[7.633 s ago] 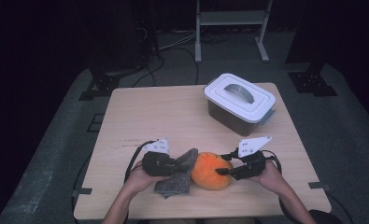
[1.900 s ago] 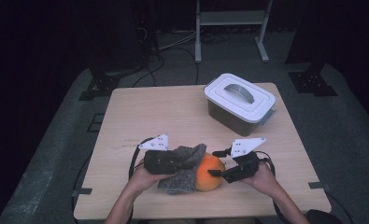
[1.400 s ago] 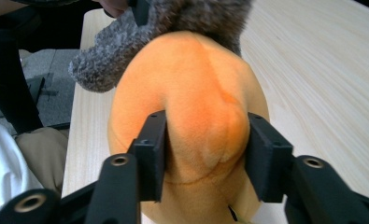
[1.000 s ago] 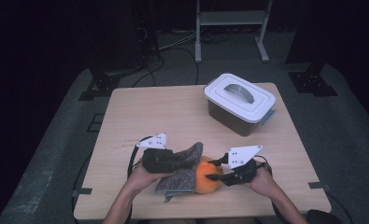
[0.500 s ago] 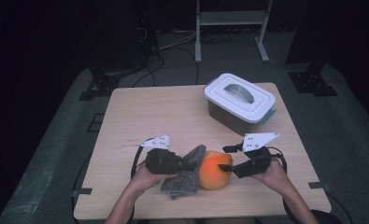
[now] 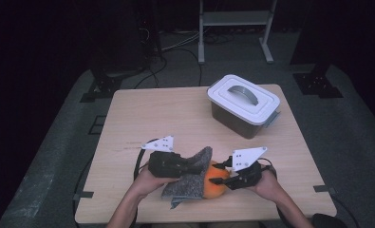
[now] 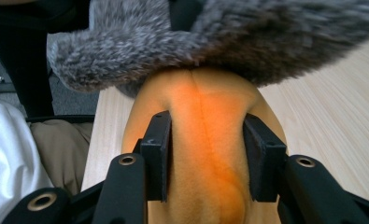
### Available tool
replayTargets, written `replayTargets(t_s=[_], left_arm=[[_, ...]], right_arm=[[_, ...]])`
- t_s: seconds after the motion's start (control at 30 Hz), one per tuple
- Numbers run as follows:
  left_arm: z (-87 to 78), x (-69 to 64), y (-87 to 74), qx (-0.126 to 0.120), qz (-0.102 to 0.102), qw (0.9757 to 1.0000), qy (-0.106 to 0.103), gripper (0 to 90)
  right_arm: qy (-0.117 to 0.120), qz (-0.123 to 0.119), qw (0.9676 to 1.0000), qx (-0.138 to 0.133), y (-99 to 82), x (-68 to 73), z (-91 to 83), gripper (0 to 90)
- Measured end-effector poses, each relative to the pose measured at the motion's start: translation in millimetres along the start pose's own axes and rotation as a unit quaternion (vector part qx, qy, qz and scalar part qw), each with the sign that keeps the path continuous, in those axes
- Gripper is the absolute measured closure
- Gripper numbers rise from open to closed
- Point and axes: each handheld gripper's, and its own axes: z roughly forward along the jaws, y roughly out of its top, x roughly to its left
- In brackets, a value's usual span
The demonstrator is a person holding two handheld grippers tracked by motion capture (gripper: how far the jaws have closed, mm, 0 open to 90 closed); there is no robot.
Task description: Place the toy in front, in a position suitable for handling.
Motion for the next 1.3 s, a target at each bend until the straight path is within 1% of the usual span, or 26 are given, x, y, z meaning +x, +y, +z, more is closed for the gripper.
replayTargets(t_s=[0.07, 0.13, 0.2, 0.27, 0.3, 0.33, 0.37, 0.43, 0.5, 0.53, 0.57, 0.63, 0.7, 0.77, 0.83, 0.87, 0.9, 0.93, 0.97, 1.03, 1.1, 1.17, 1.2, 1.23, 1.27, 1.3], left_arm=[[0.1, 3.8, -4.4, 0.011, -0.003, 0.9998, 0.014, 78.7], [-2.8, 9.0, -8.4, 0.002, -0.012, 0.9998, 0.016, 78.7], [-5.2, 12.0, -11.1, 0.002, -0.018, 0.9995, 0.026, 78.7], [-5.1, 13.8, -13.5, 0.003, -0.023, 0.9992, 0.032, 78.7], [-3.3, 15.0, -15.3, 0.005, -0.025, 0.9991, 0.033, 78.6], [-0.9, 15.9, -16.8, 0.005, -0.027, 0.999, 0.034, 78.4], [1.8, 16.7, -18.1, 0.001, -0.033, 0.9989, 0.033, 78.4], [6.0, 18.0, -19.3, -0.007, -0.039, 0.9988, 0.027, 78.4], [8.4, 18.0, -18.8, -0.012, -0.041, 0.9986, 0.03, 78.4], [9.1, 17.6, -18.3, -0.012, -0.041, 0.9986, 0.031, 78.4], [10.0, 16.9, -18.1, -0.014, -0.042, 0.9985, 0.032, 78.4], [12.2, 15.8, -17.8, -0.015, -0.044, 0.9985, 0.029, 78.4], [14.6, 14.1, -16.9, -0.012, -0.04, 0.9988, 0.026, 78.4], [16.4, 12.7, -16.5, -0.009, -0.039, 0.9989, 0.024, 78.4], [16.7, 12.6, -16.9, -0.012, -0.04, 0.9989, 0.022, 78.4], [16.0, 12.7, -16.8, -0.013, -0.039, 0.9989, 0.022, 78.5], [15.3, 12.7, -16.4, -0.013, -0.038, 0.999, 0.021, 78.5], [13.5, 12.4, -15.4, -0.013, -0.036, 0.999, 0.022, 78.5], [11.7, 11.9, -14.6, -0.015, -0.035, 0.999, 0.022, 78.5], [4.8, 9.8, -11.1, -0.024, -0.027, 0.9992, 0.016, 78.5], [-0.4, 6.9, -7.3, -0.035, -0.021, 0.9991, 0.01, 78.6], [-4.3, 4.7, -4.1, -0.035, -0.012, 0.9992, 0.013, 78.6], [-4.2, 4.6, -4.9, -0.033, -0.013, 0.9992, 0.018, 78.6], [-1.7, 5.8, -8.4, -0.023, -0.017, 0.9993, 0.025, 78.6], [0.8, 7.3, -11.6, -0.013, -0.02, 0.9994, 0.026, 78.6], [3.8, 9.9, -16.5, -0.013, -0.029, 0.9993, 0.02, 78.6]], right_arm=[[0.0, -0.003, 1.0, 0.0, -0.8, -1.2, 4.2, 56.0], [-0.004, 0.004, 1.0, 0.002, -2.4, -5.6, 3.9, 53.4], [-0.01, 0.022, 0.9997, 0.002, -6.2, -12.1, 0.0, 49.4], [-0.022, 0.052, 0.9984, 0.003, -11.8, -19.9, -5.8, 45.1], [-0.027, 0.061, 0.9978, 0.002, -13.7, -22.0, -8.2, 43.8], [-0.049, 0.078, 0.9957, 0.006, -17.1, -26.6, -15.4, 42.7], [-0.049, 0.078, 0.9957, 0.006, -17.1, -26.6, -15.4, 42.7], [-0.072, 0.082, 0.9938, 0.019, -15.1, -27.0, -21.0, 41.2], [-0.092, 0.07, 0.9927, 0.033, -10.0, -23.4, -25.3, 40.2], [-0.097, 0.067, 0.9923, 0.038, -7.9, -22.0, -26.6, 39.2], [-0.095, 0.067, 0.9923, 0.043, -5.2, -20.0, -27.8, 37.4], [-0.075, 0.073, 0.9935, 0.044, -1.7, -18.0, -27.4, 33.3], [-0.059, 0.076, 0.994, 0.052, -0.6, -15.5, -21.0, 27.8], [-0.053, 0.08, 0.9937, 0.058, -1.9, -15.0, -15.1, 26.5], [-0.044, 0.091, 0.9937, 0.048, -4.9, -15.8, -10.8, 30.7], [-0.042, 0.093, 0.994, 0.04, -6.4, -15.8, -9.5, 34.9], [-0.041, 0.093, 0.9944, 0.029, -7.9, -15.1, -8.3, 41.6], [-0.04, 0.091, 0.9948, 0.024, -8.7, -14.2, -7.7, 47.2], [-0.04, 0.079, 0.996, 0.008, -9.0, -11.8, -7.9, 52.1], [-0.038, 0.075, 0.9963, -0.018, -8.2, -10.1, -8.9, 54.8], [-0.029, 0.073, 0.9962, -0.039, -5.7, -9.5, -8.7, 55.4], [-0.02, 0.071, 0.9959, -0.053, -5.5, -10.6, -6.2, 55.2], [-0.014, 0.07, 0.9961, -0.052, -6.3, -11.9, -4.1, 54.9], [-0.011, 0.071, 0.9965, -0.043, -7.8, -12.7, -1.4, 54.1], [-0.01, 0.063, 0.9978, -0.016, -10.4, -13.4, 3.3, 53.5], [-0.011, 0.05, 0.9987, 0.0, -12.6, -13.3, 5.8, 53.4]])
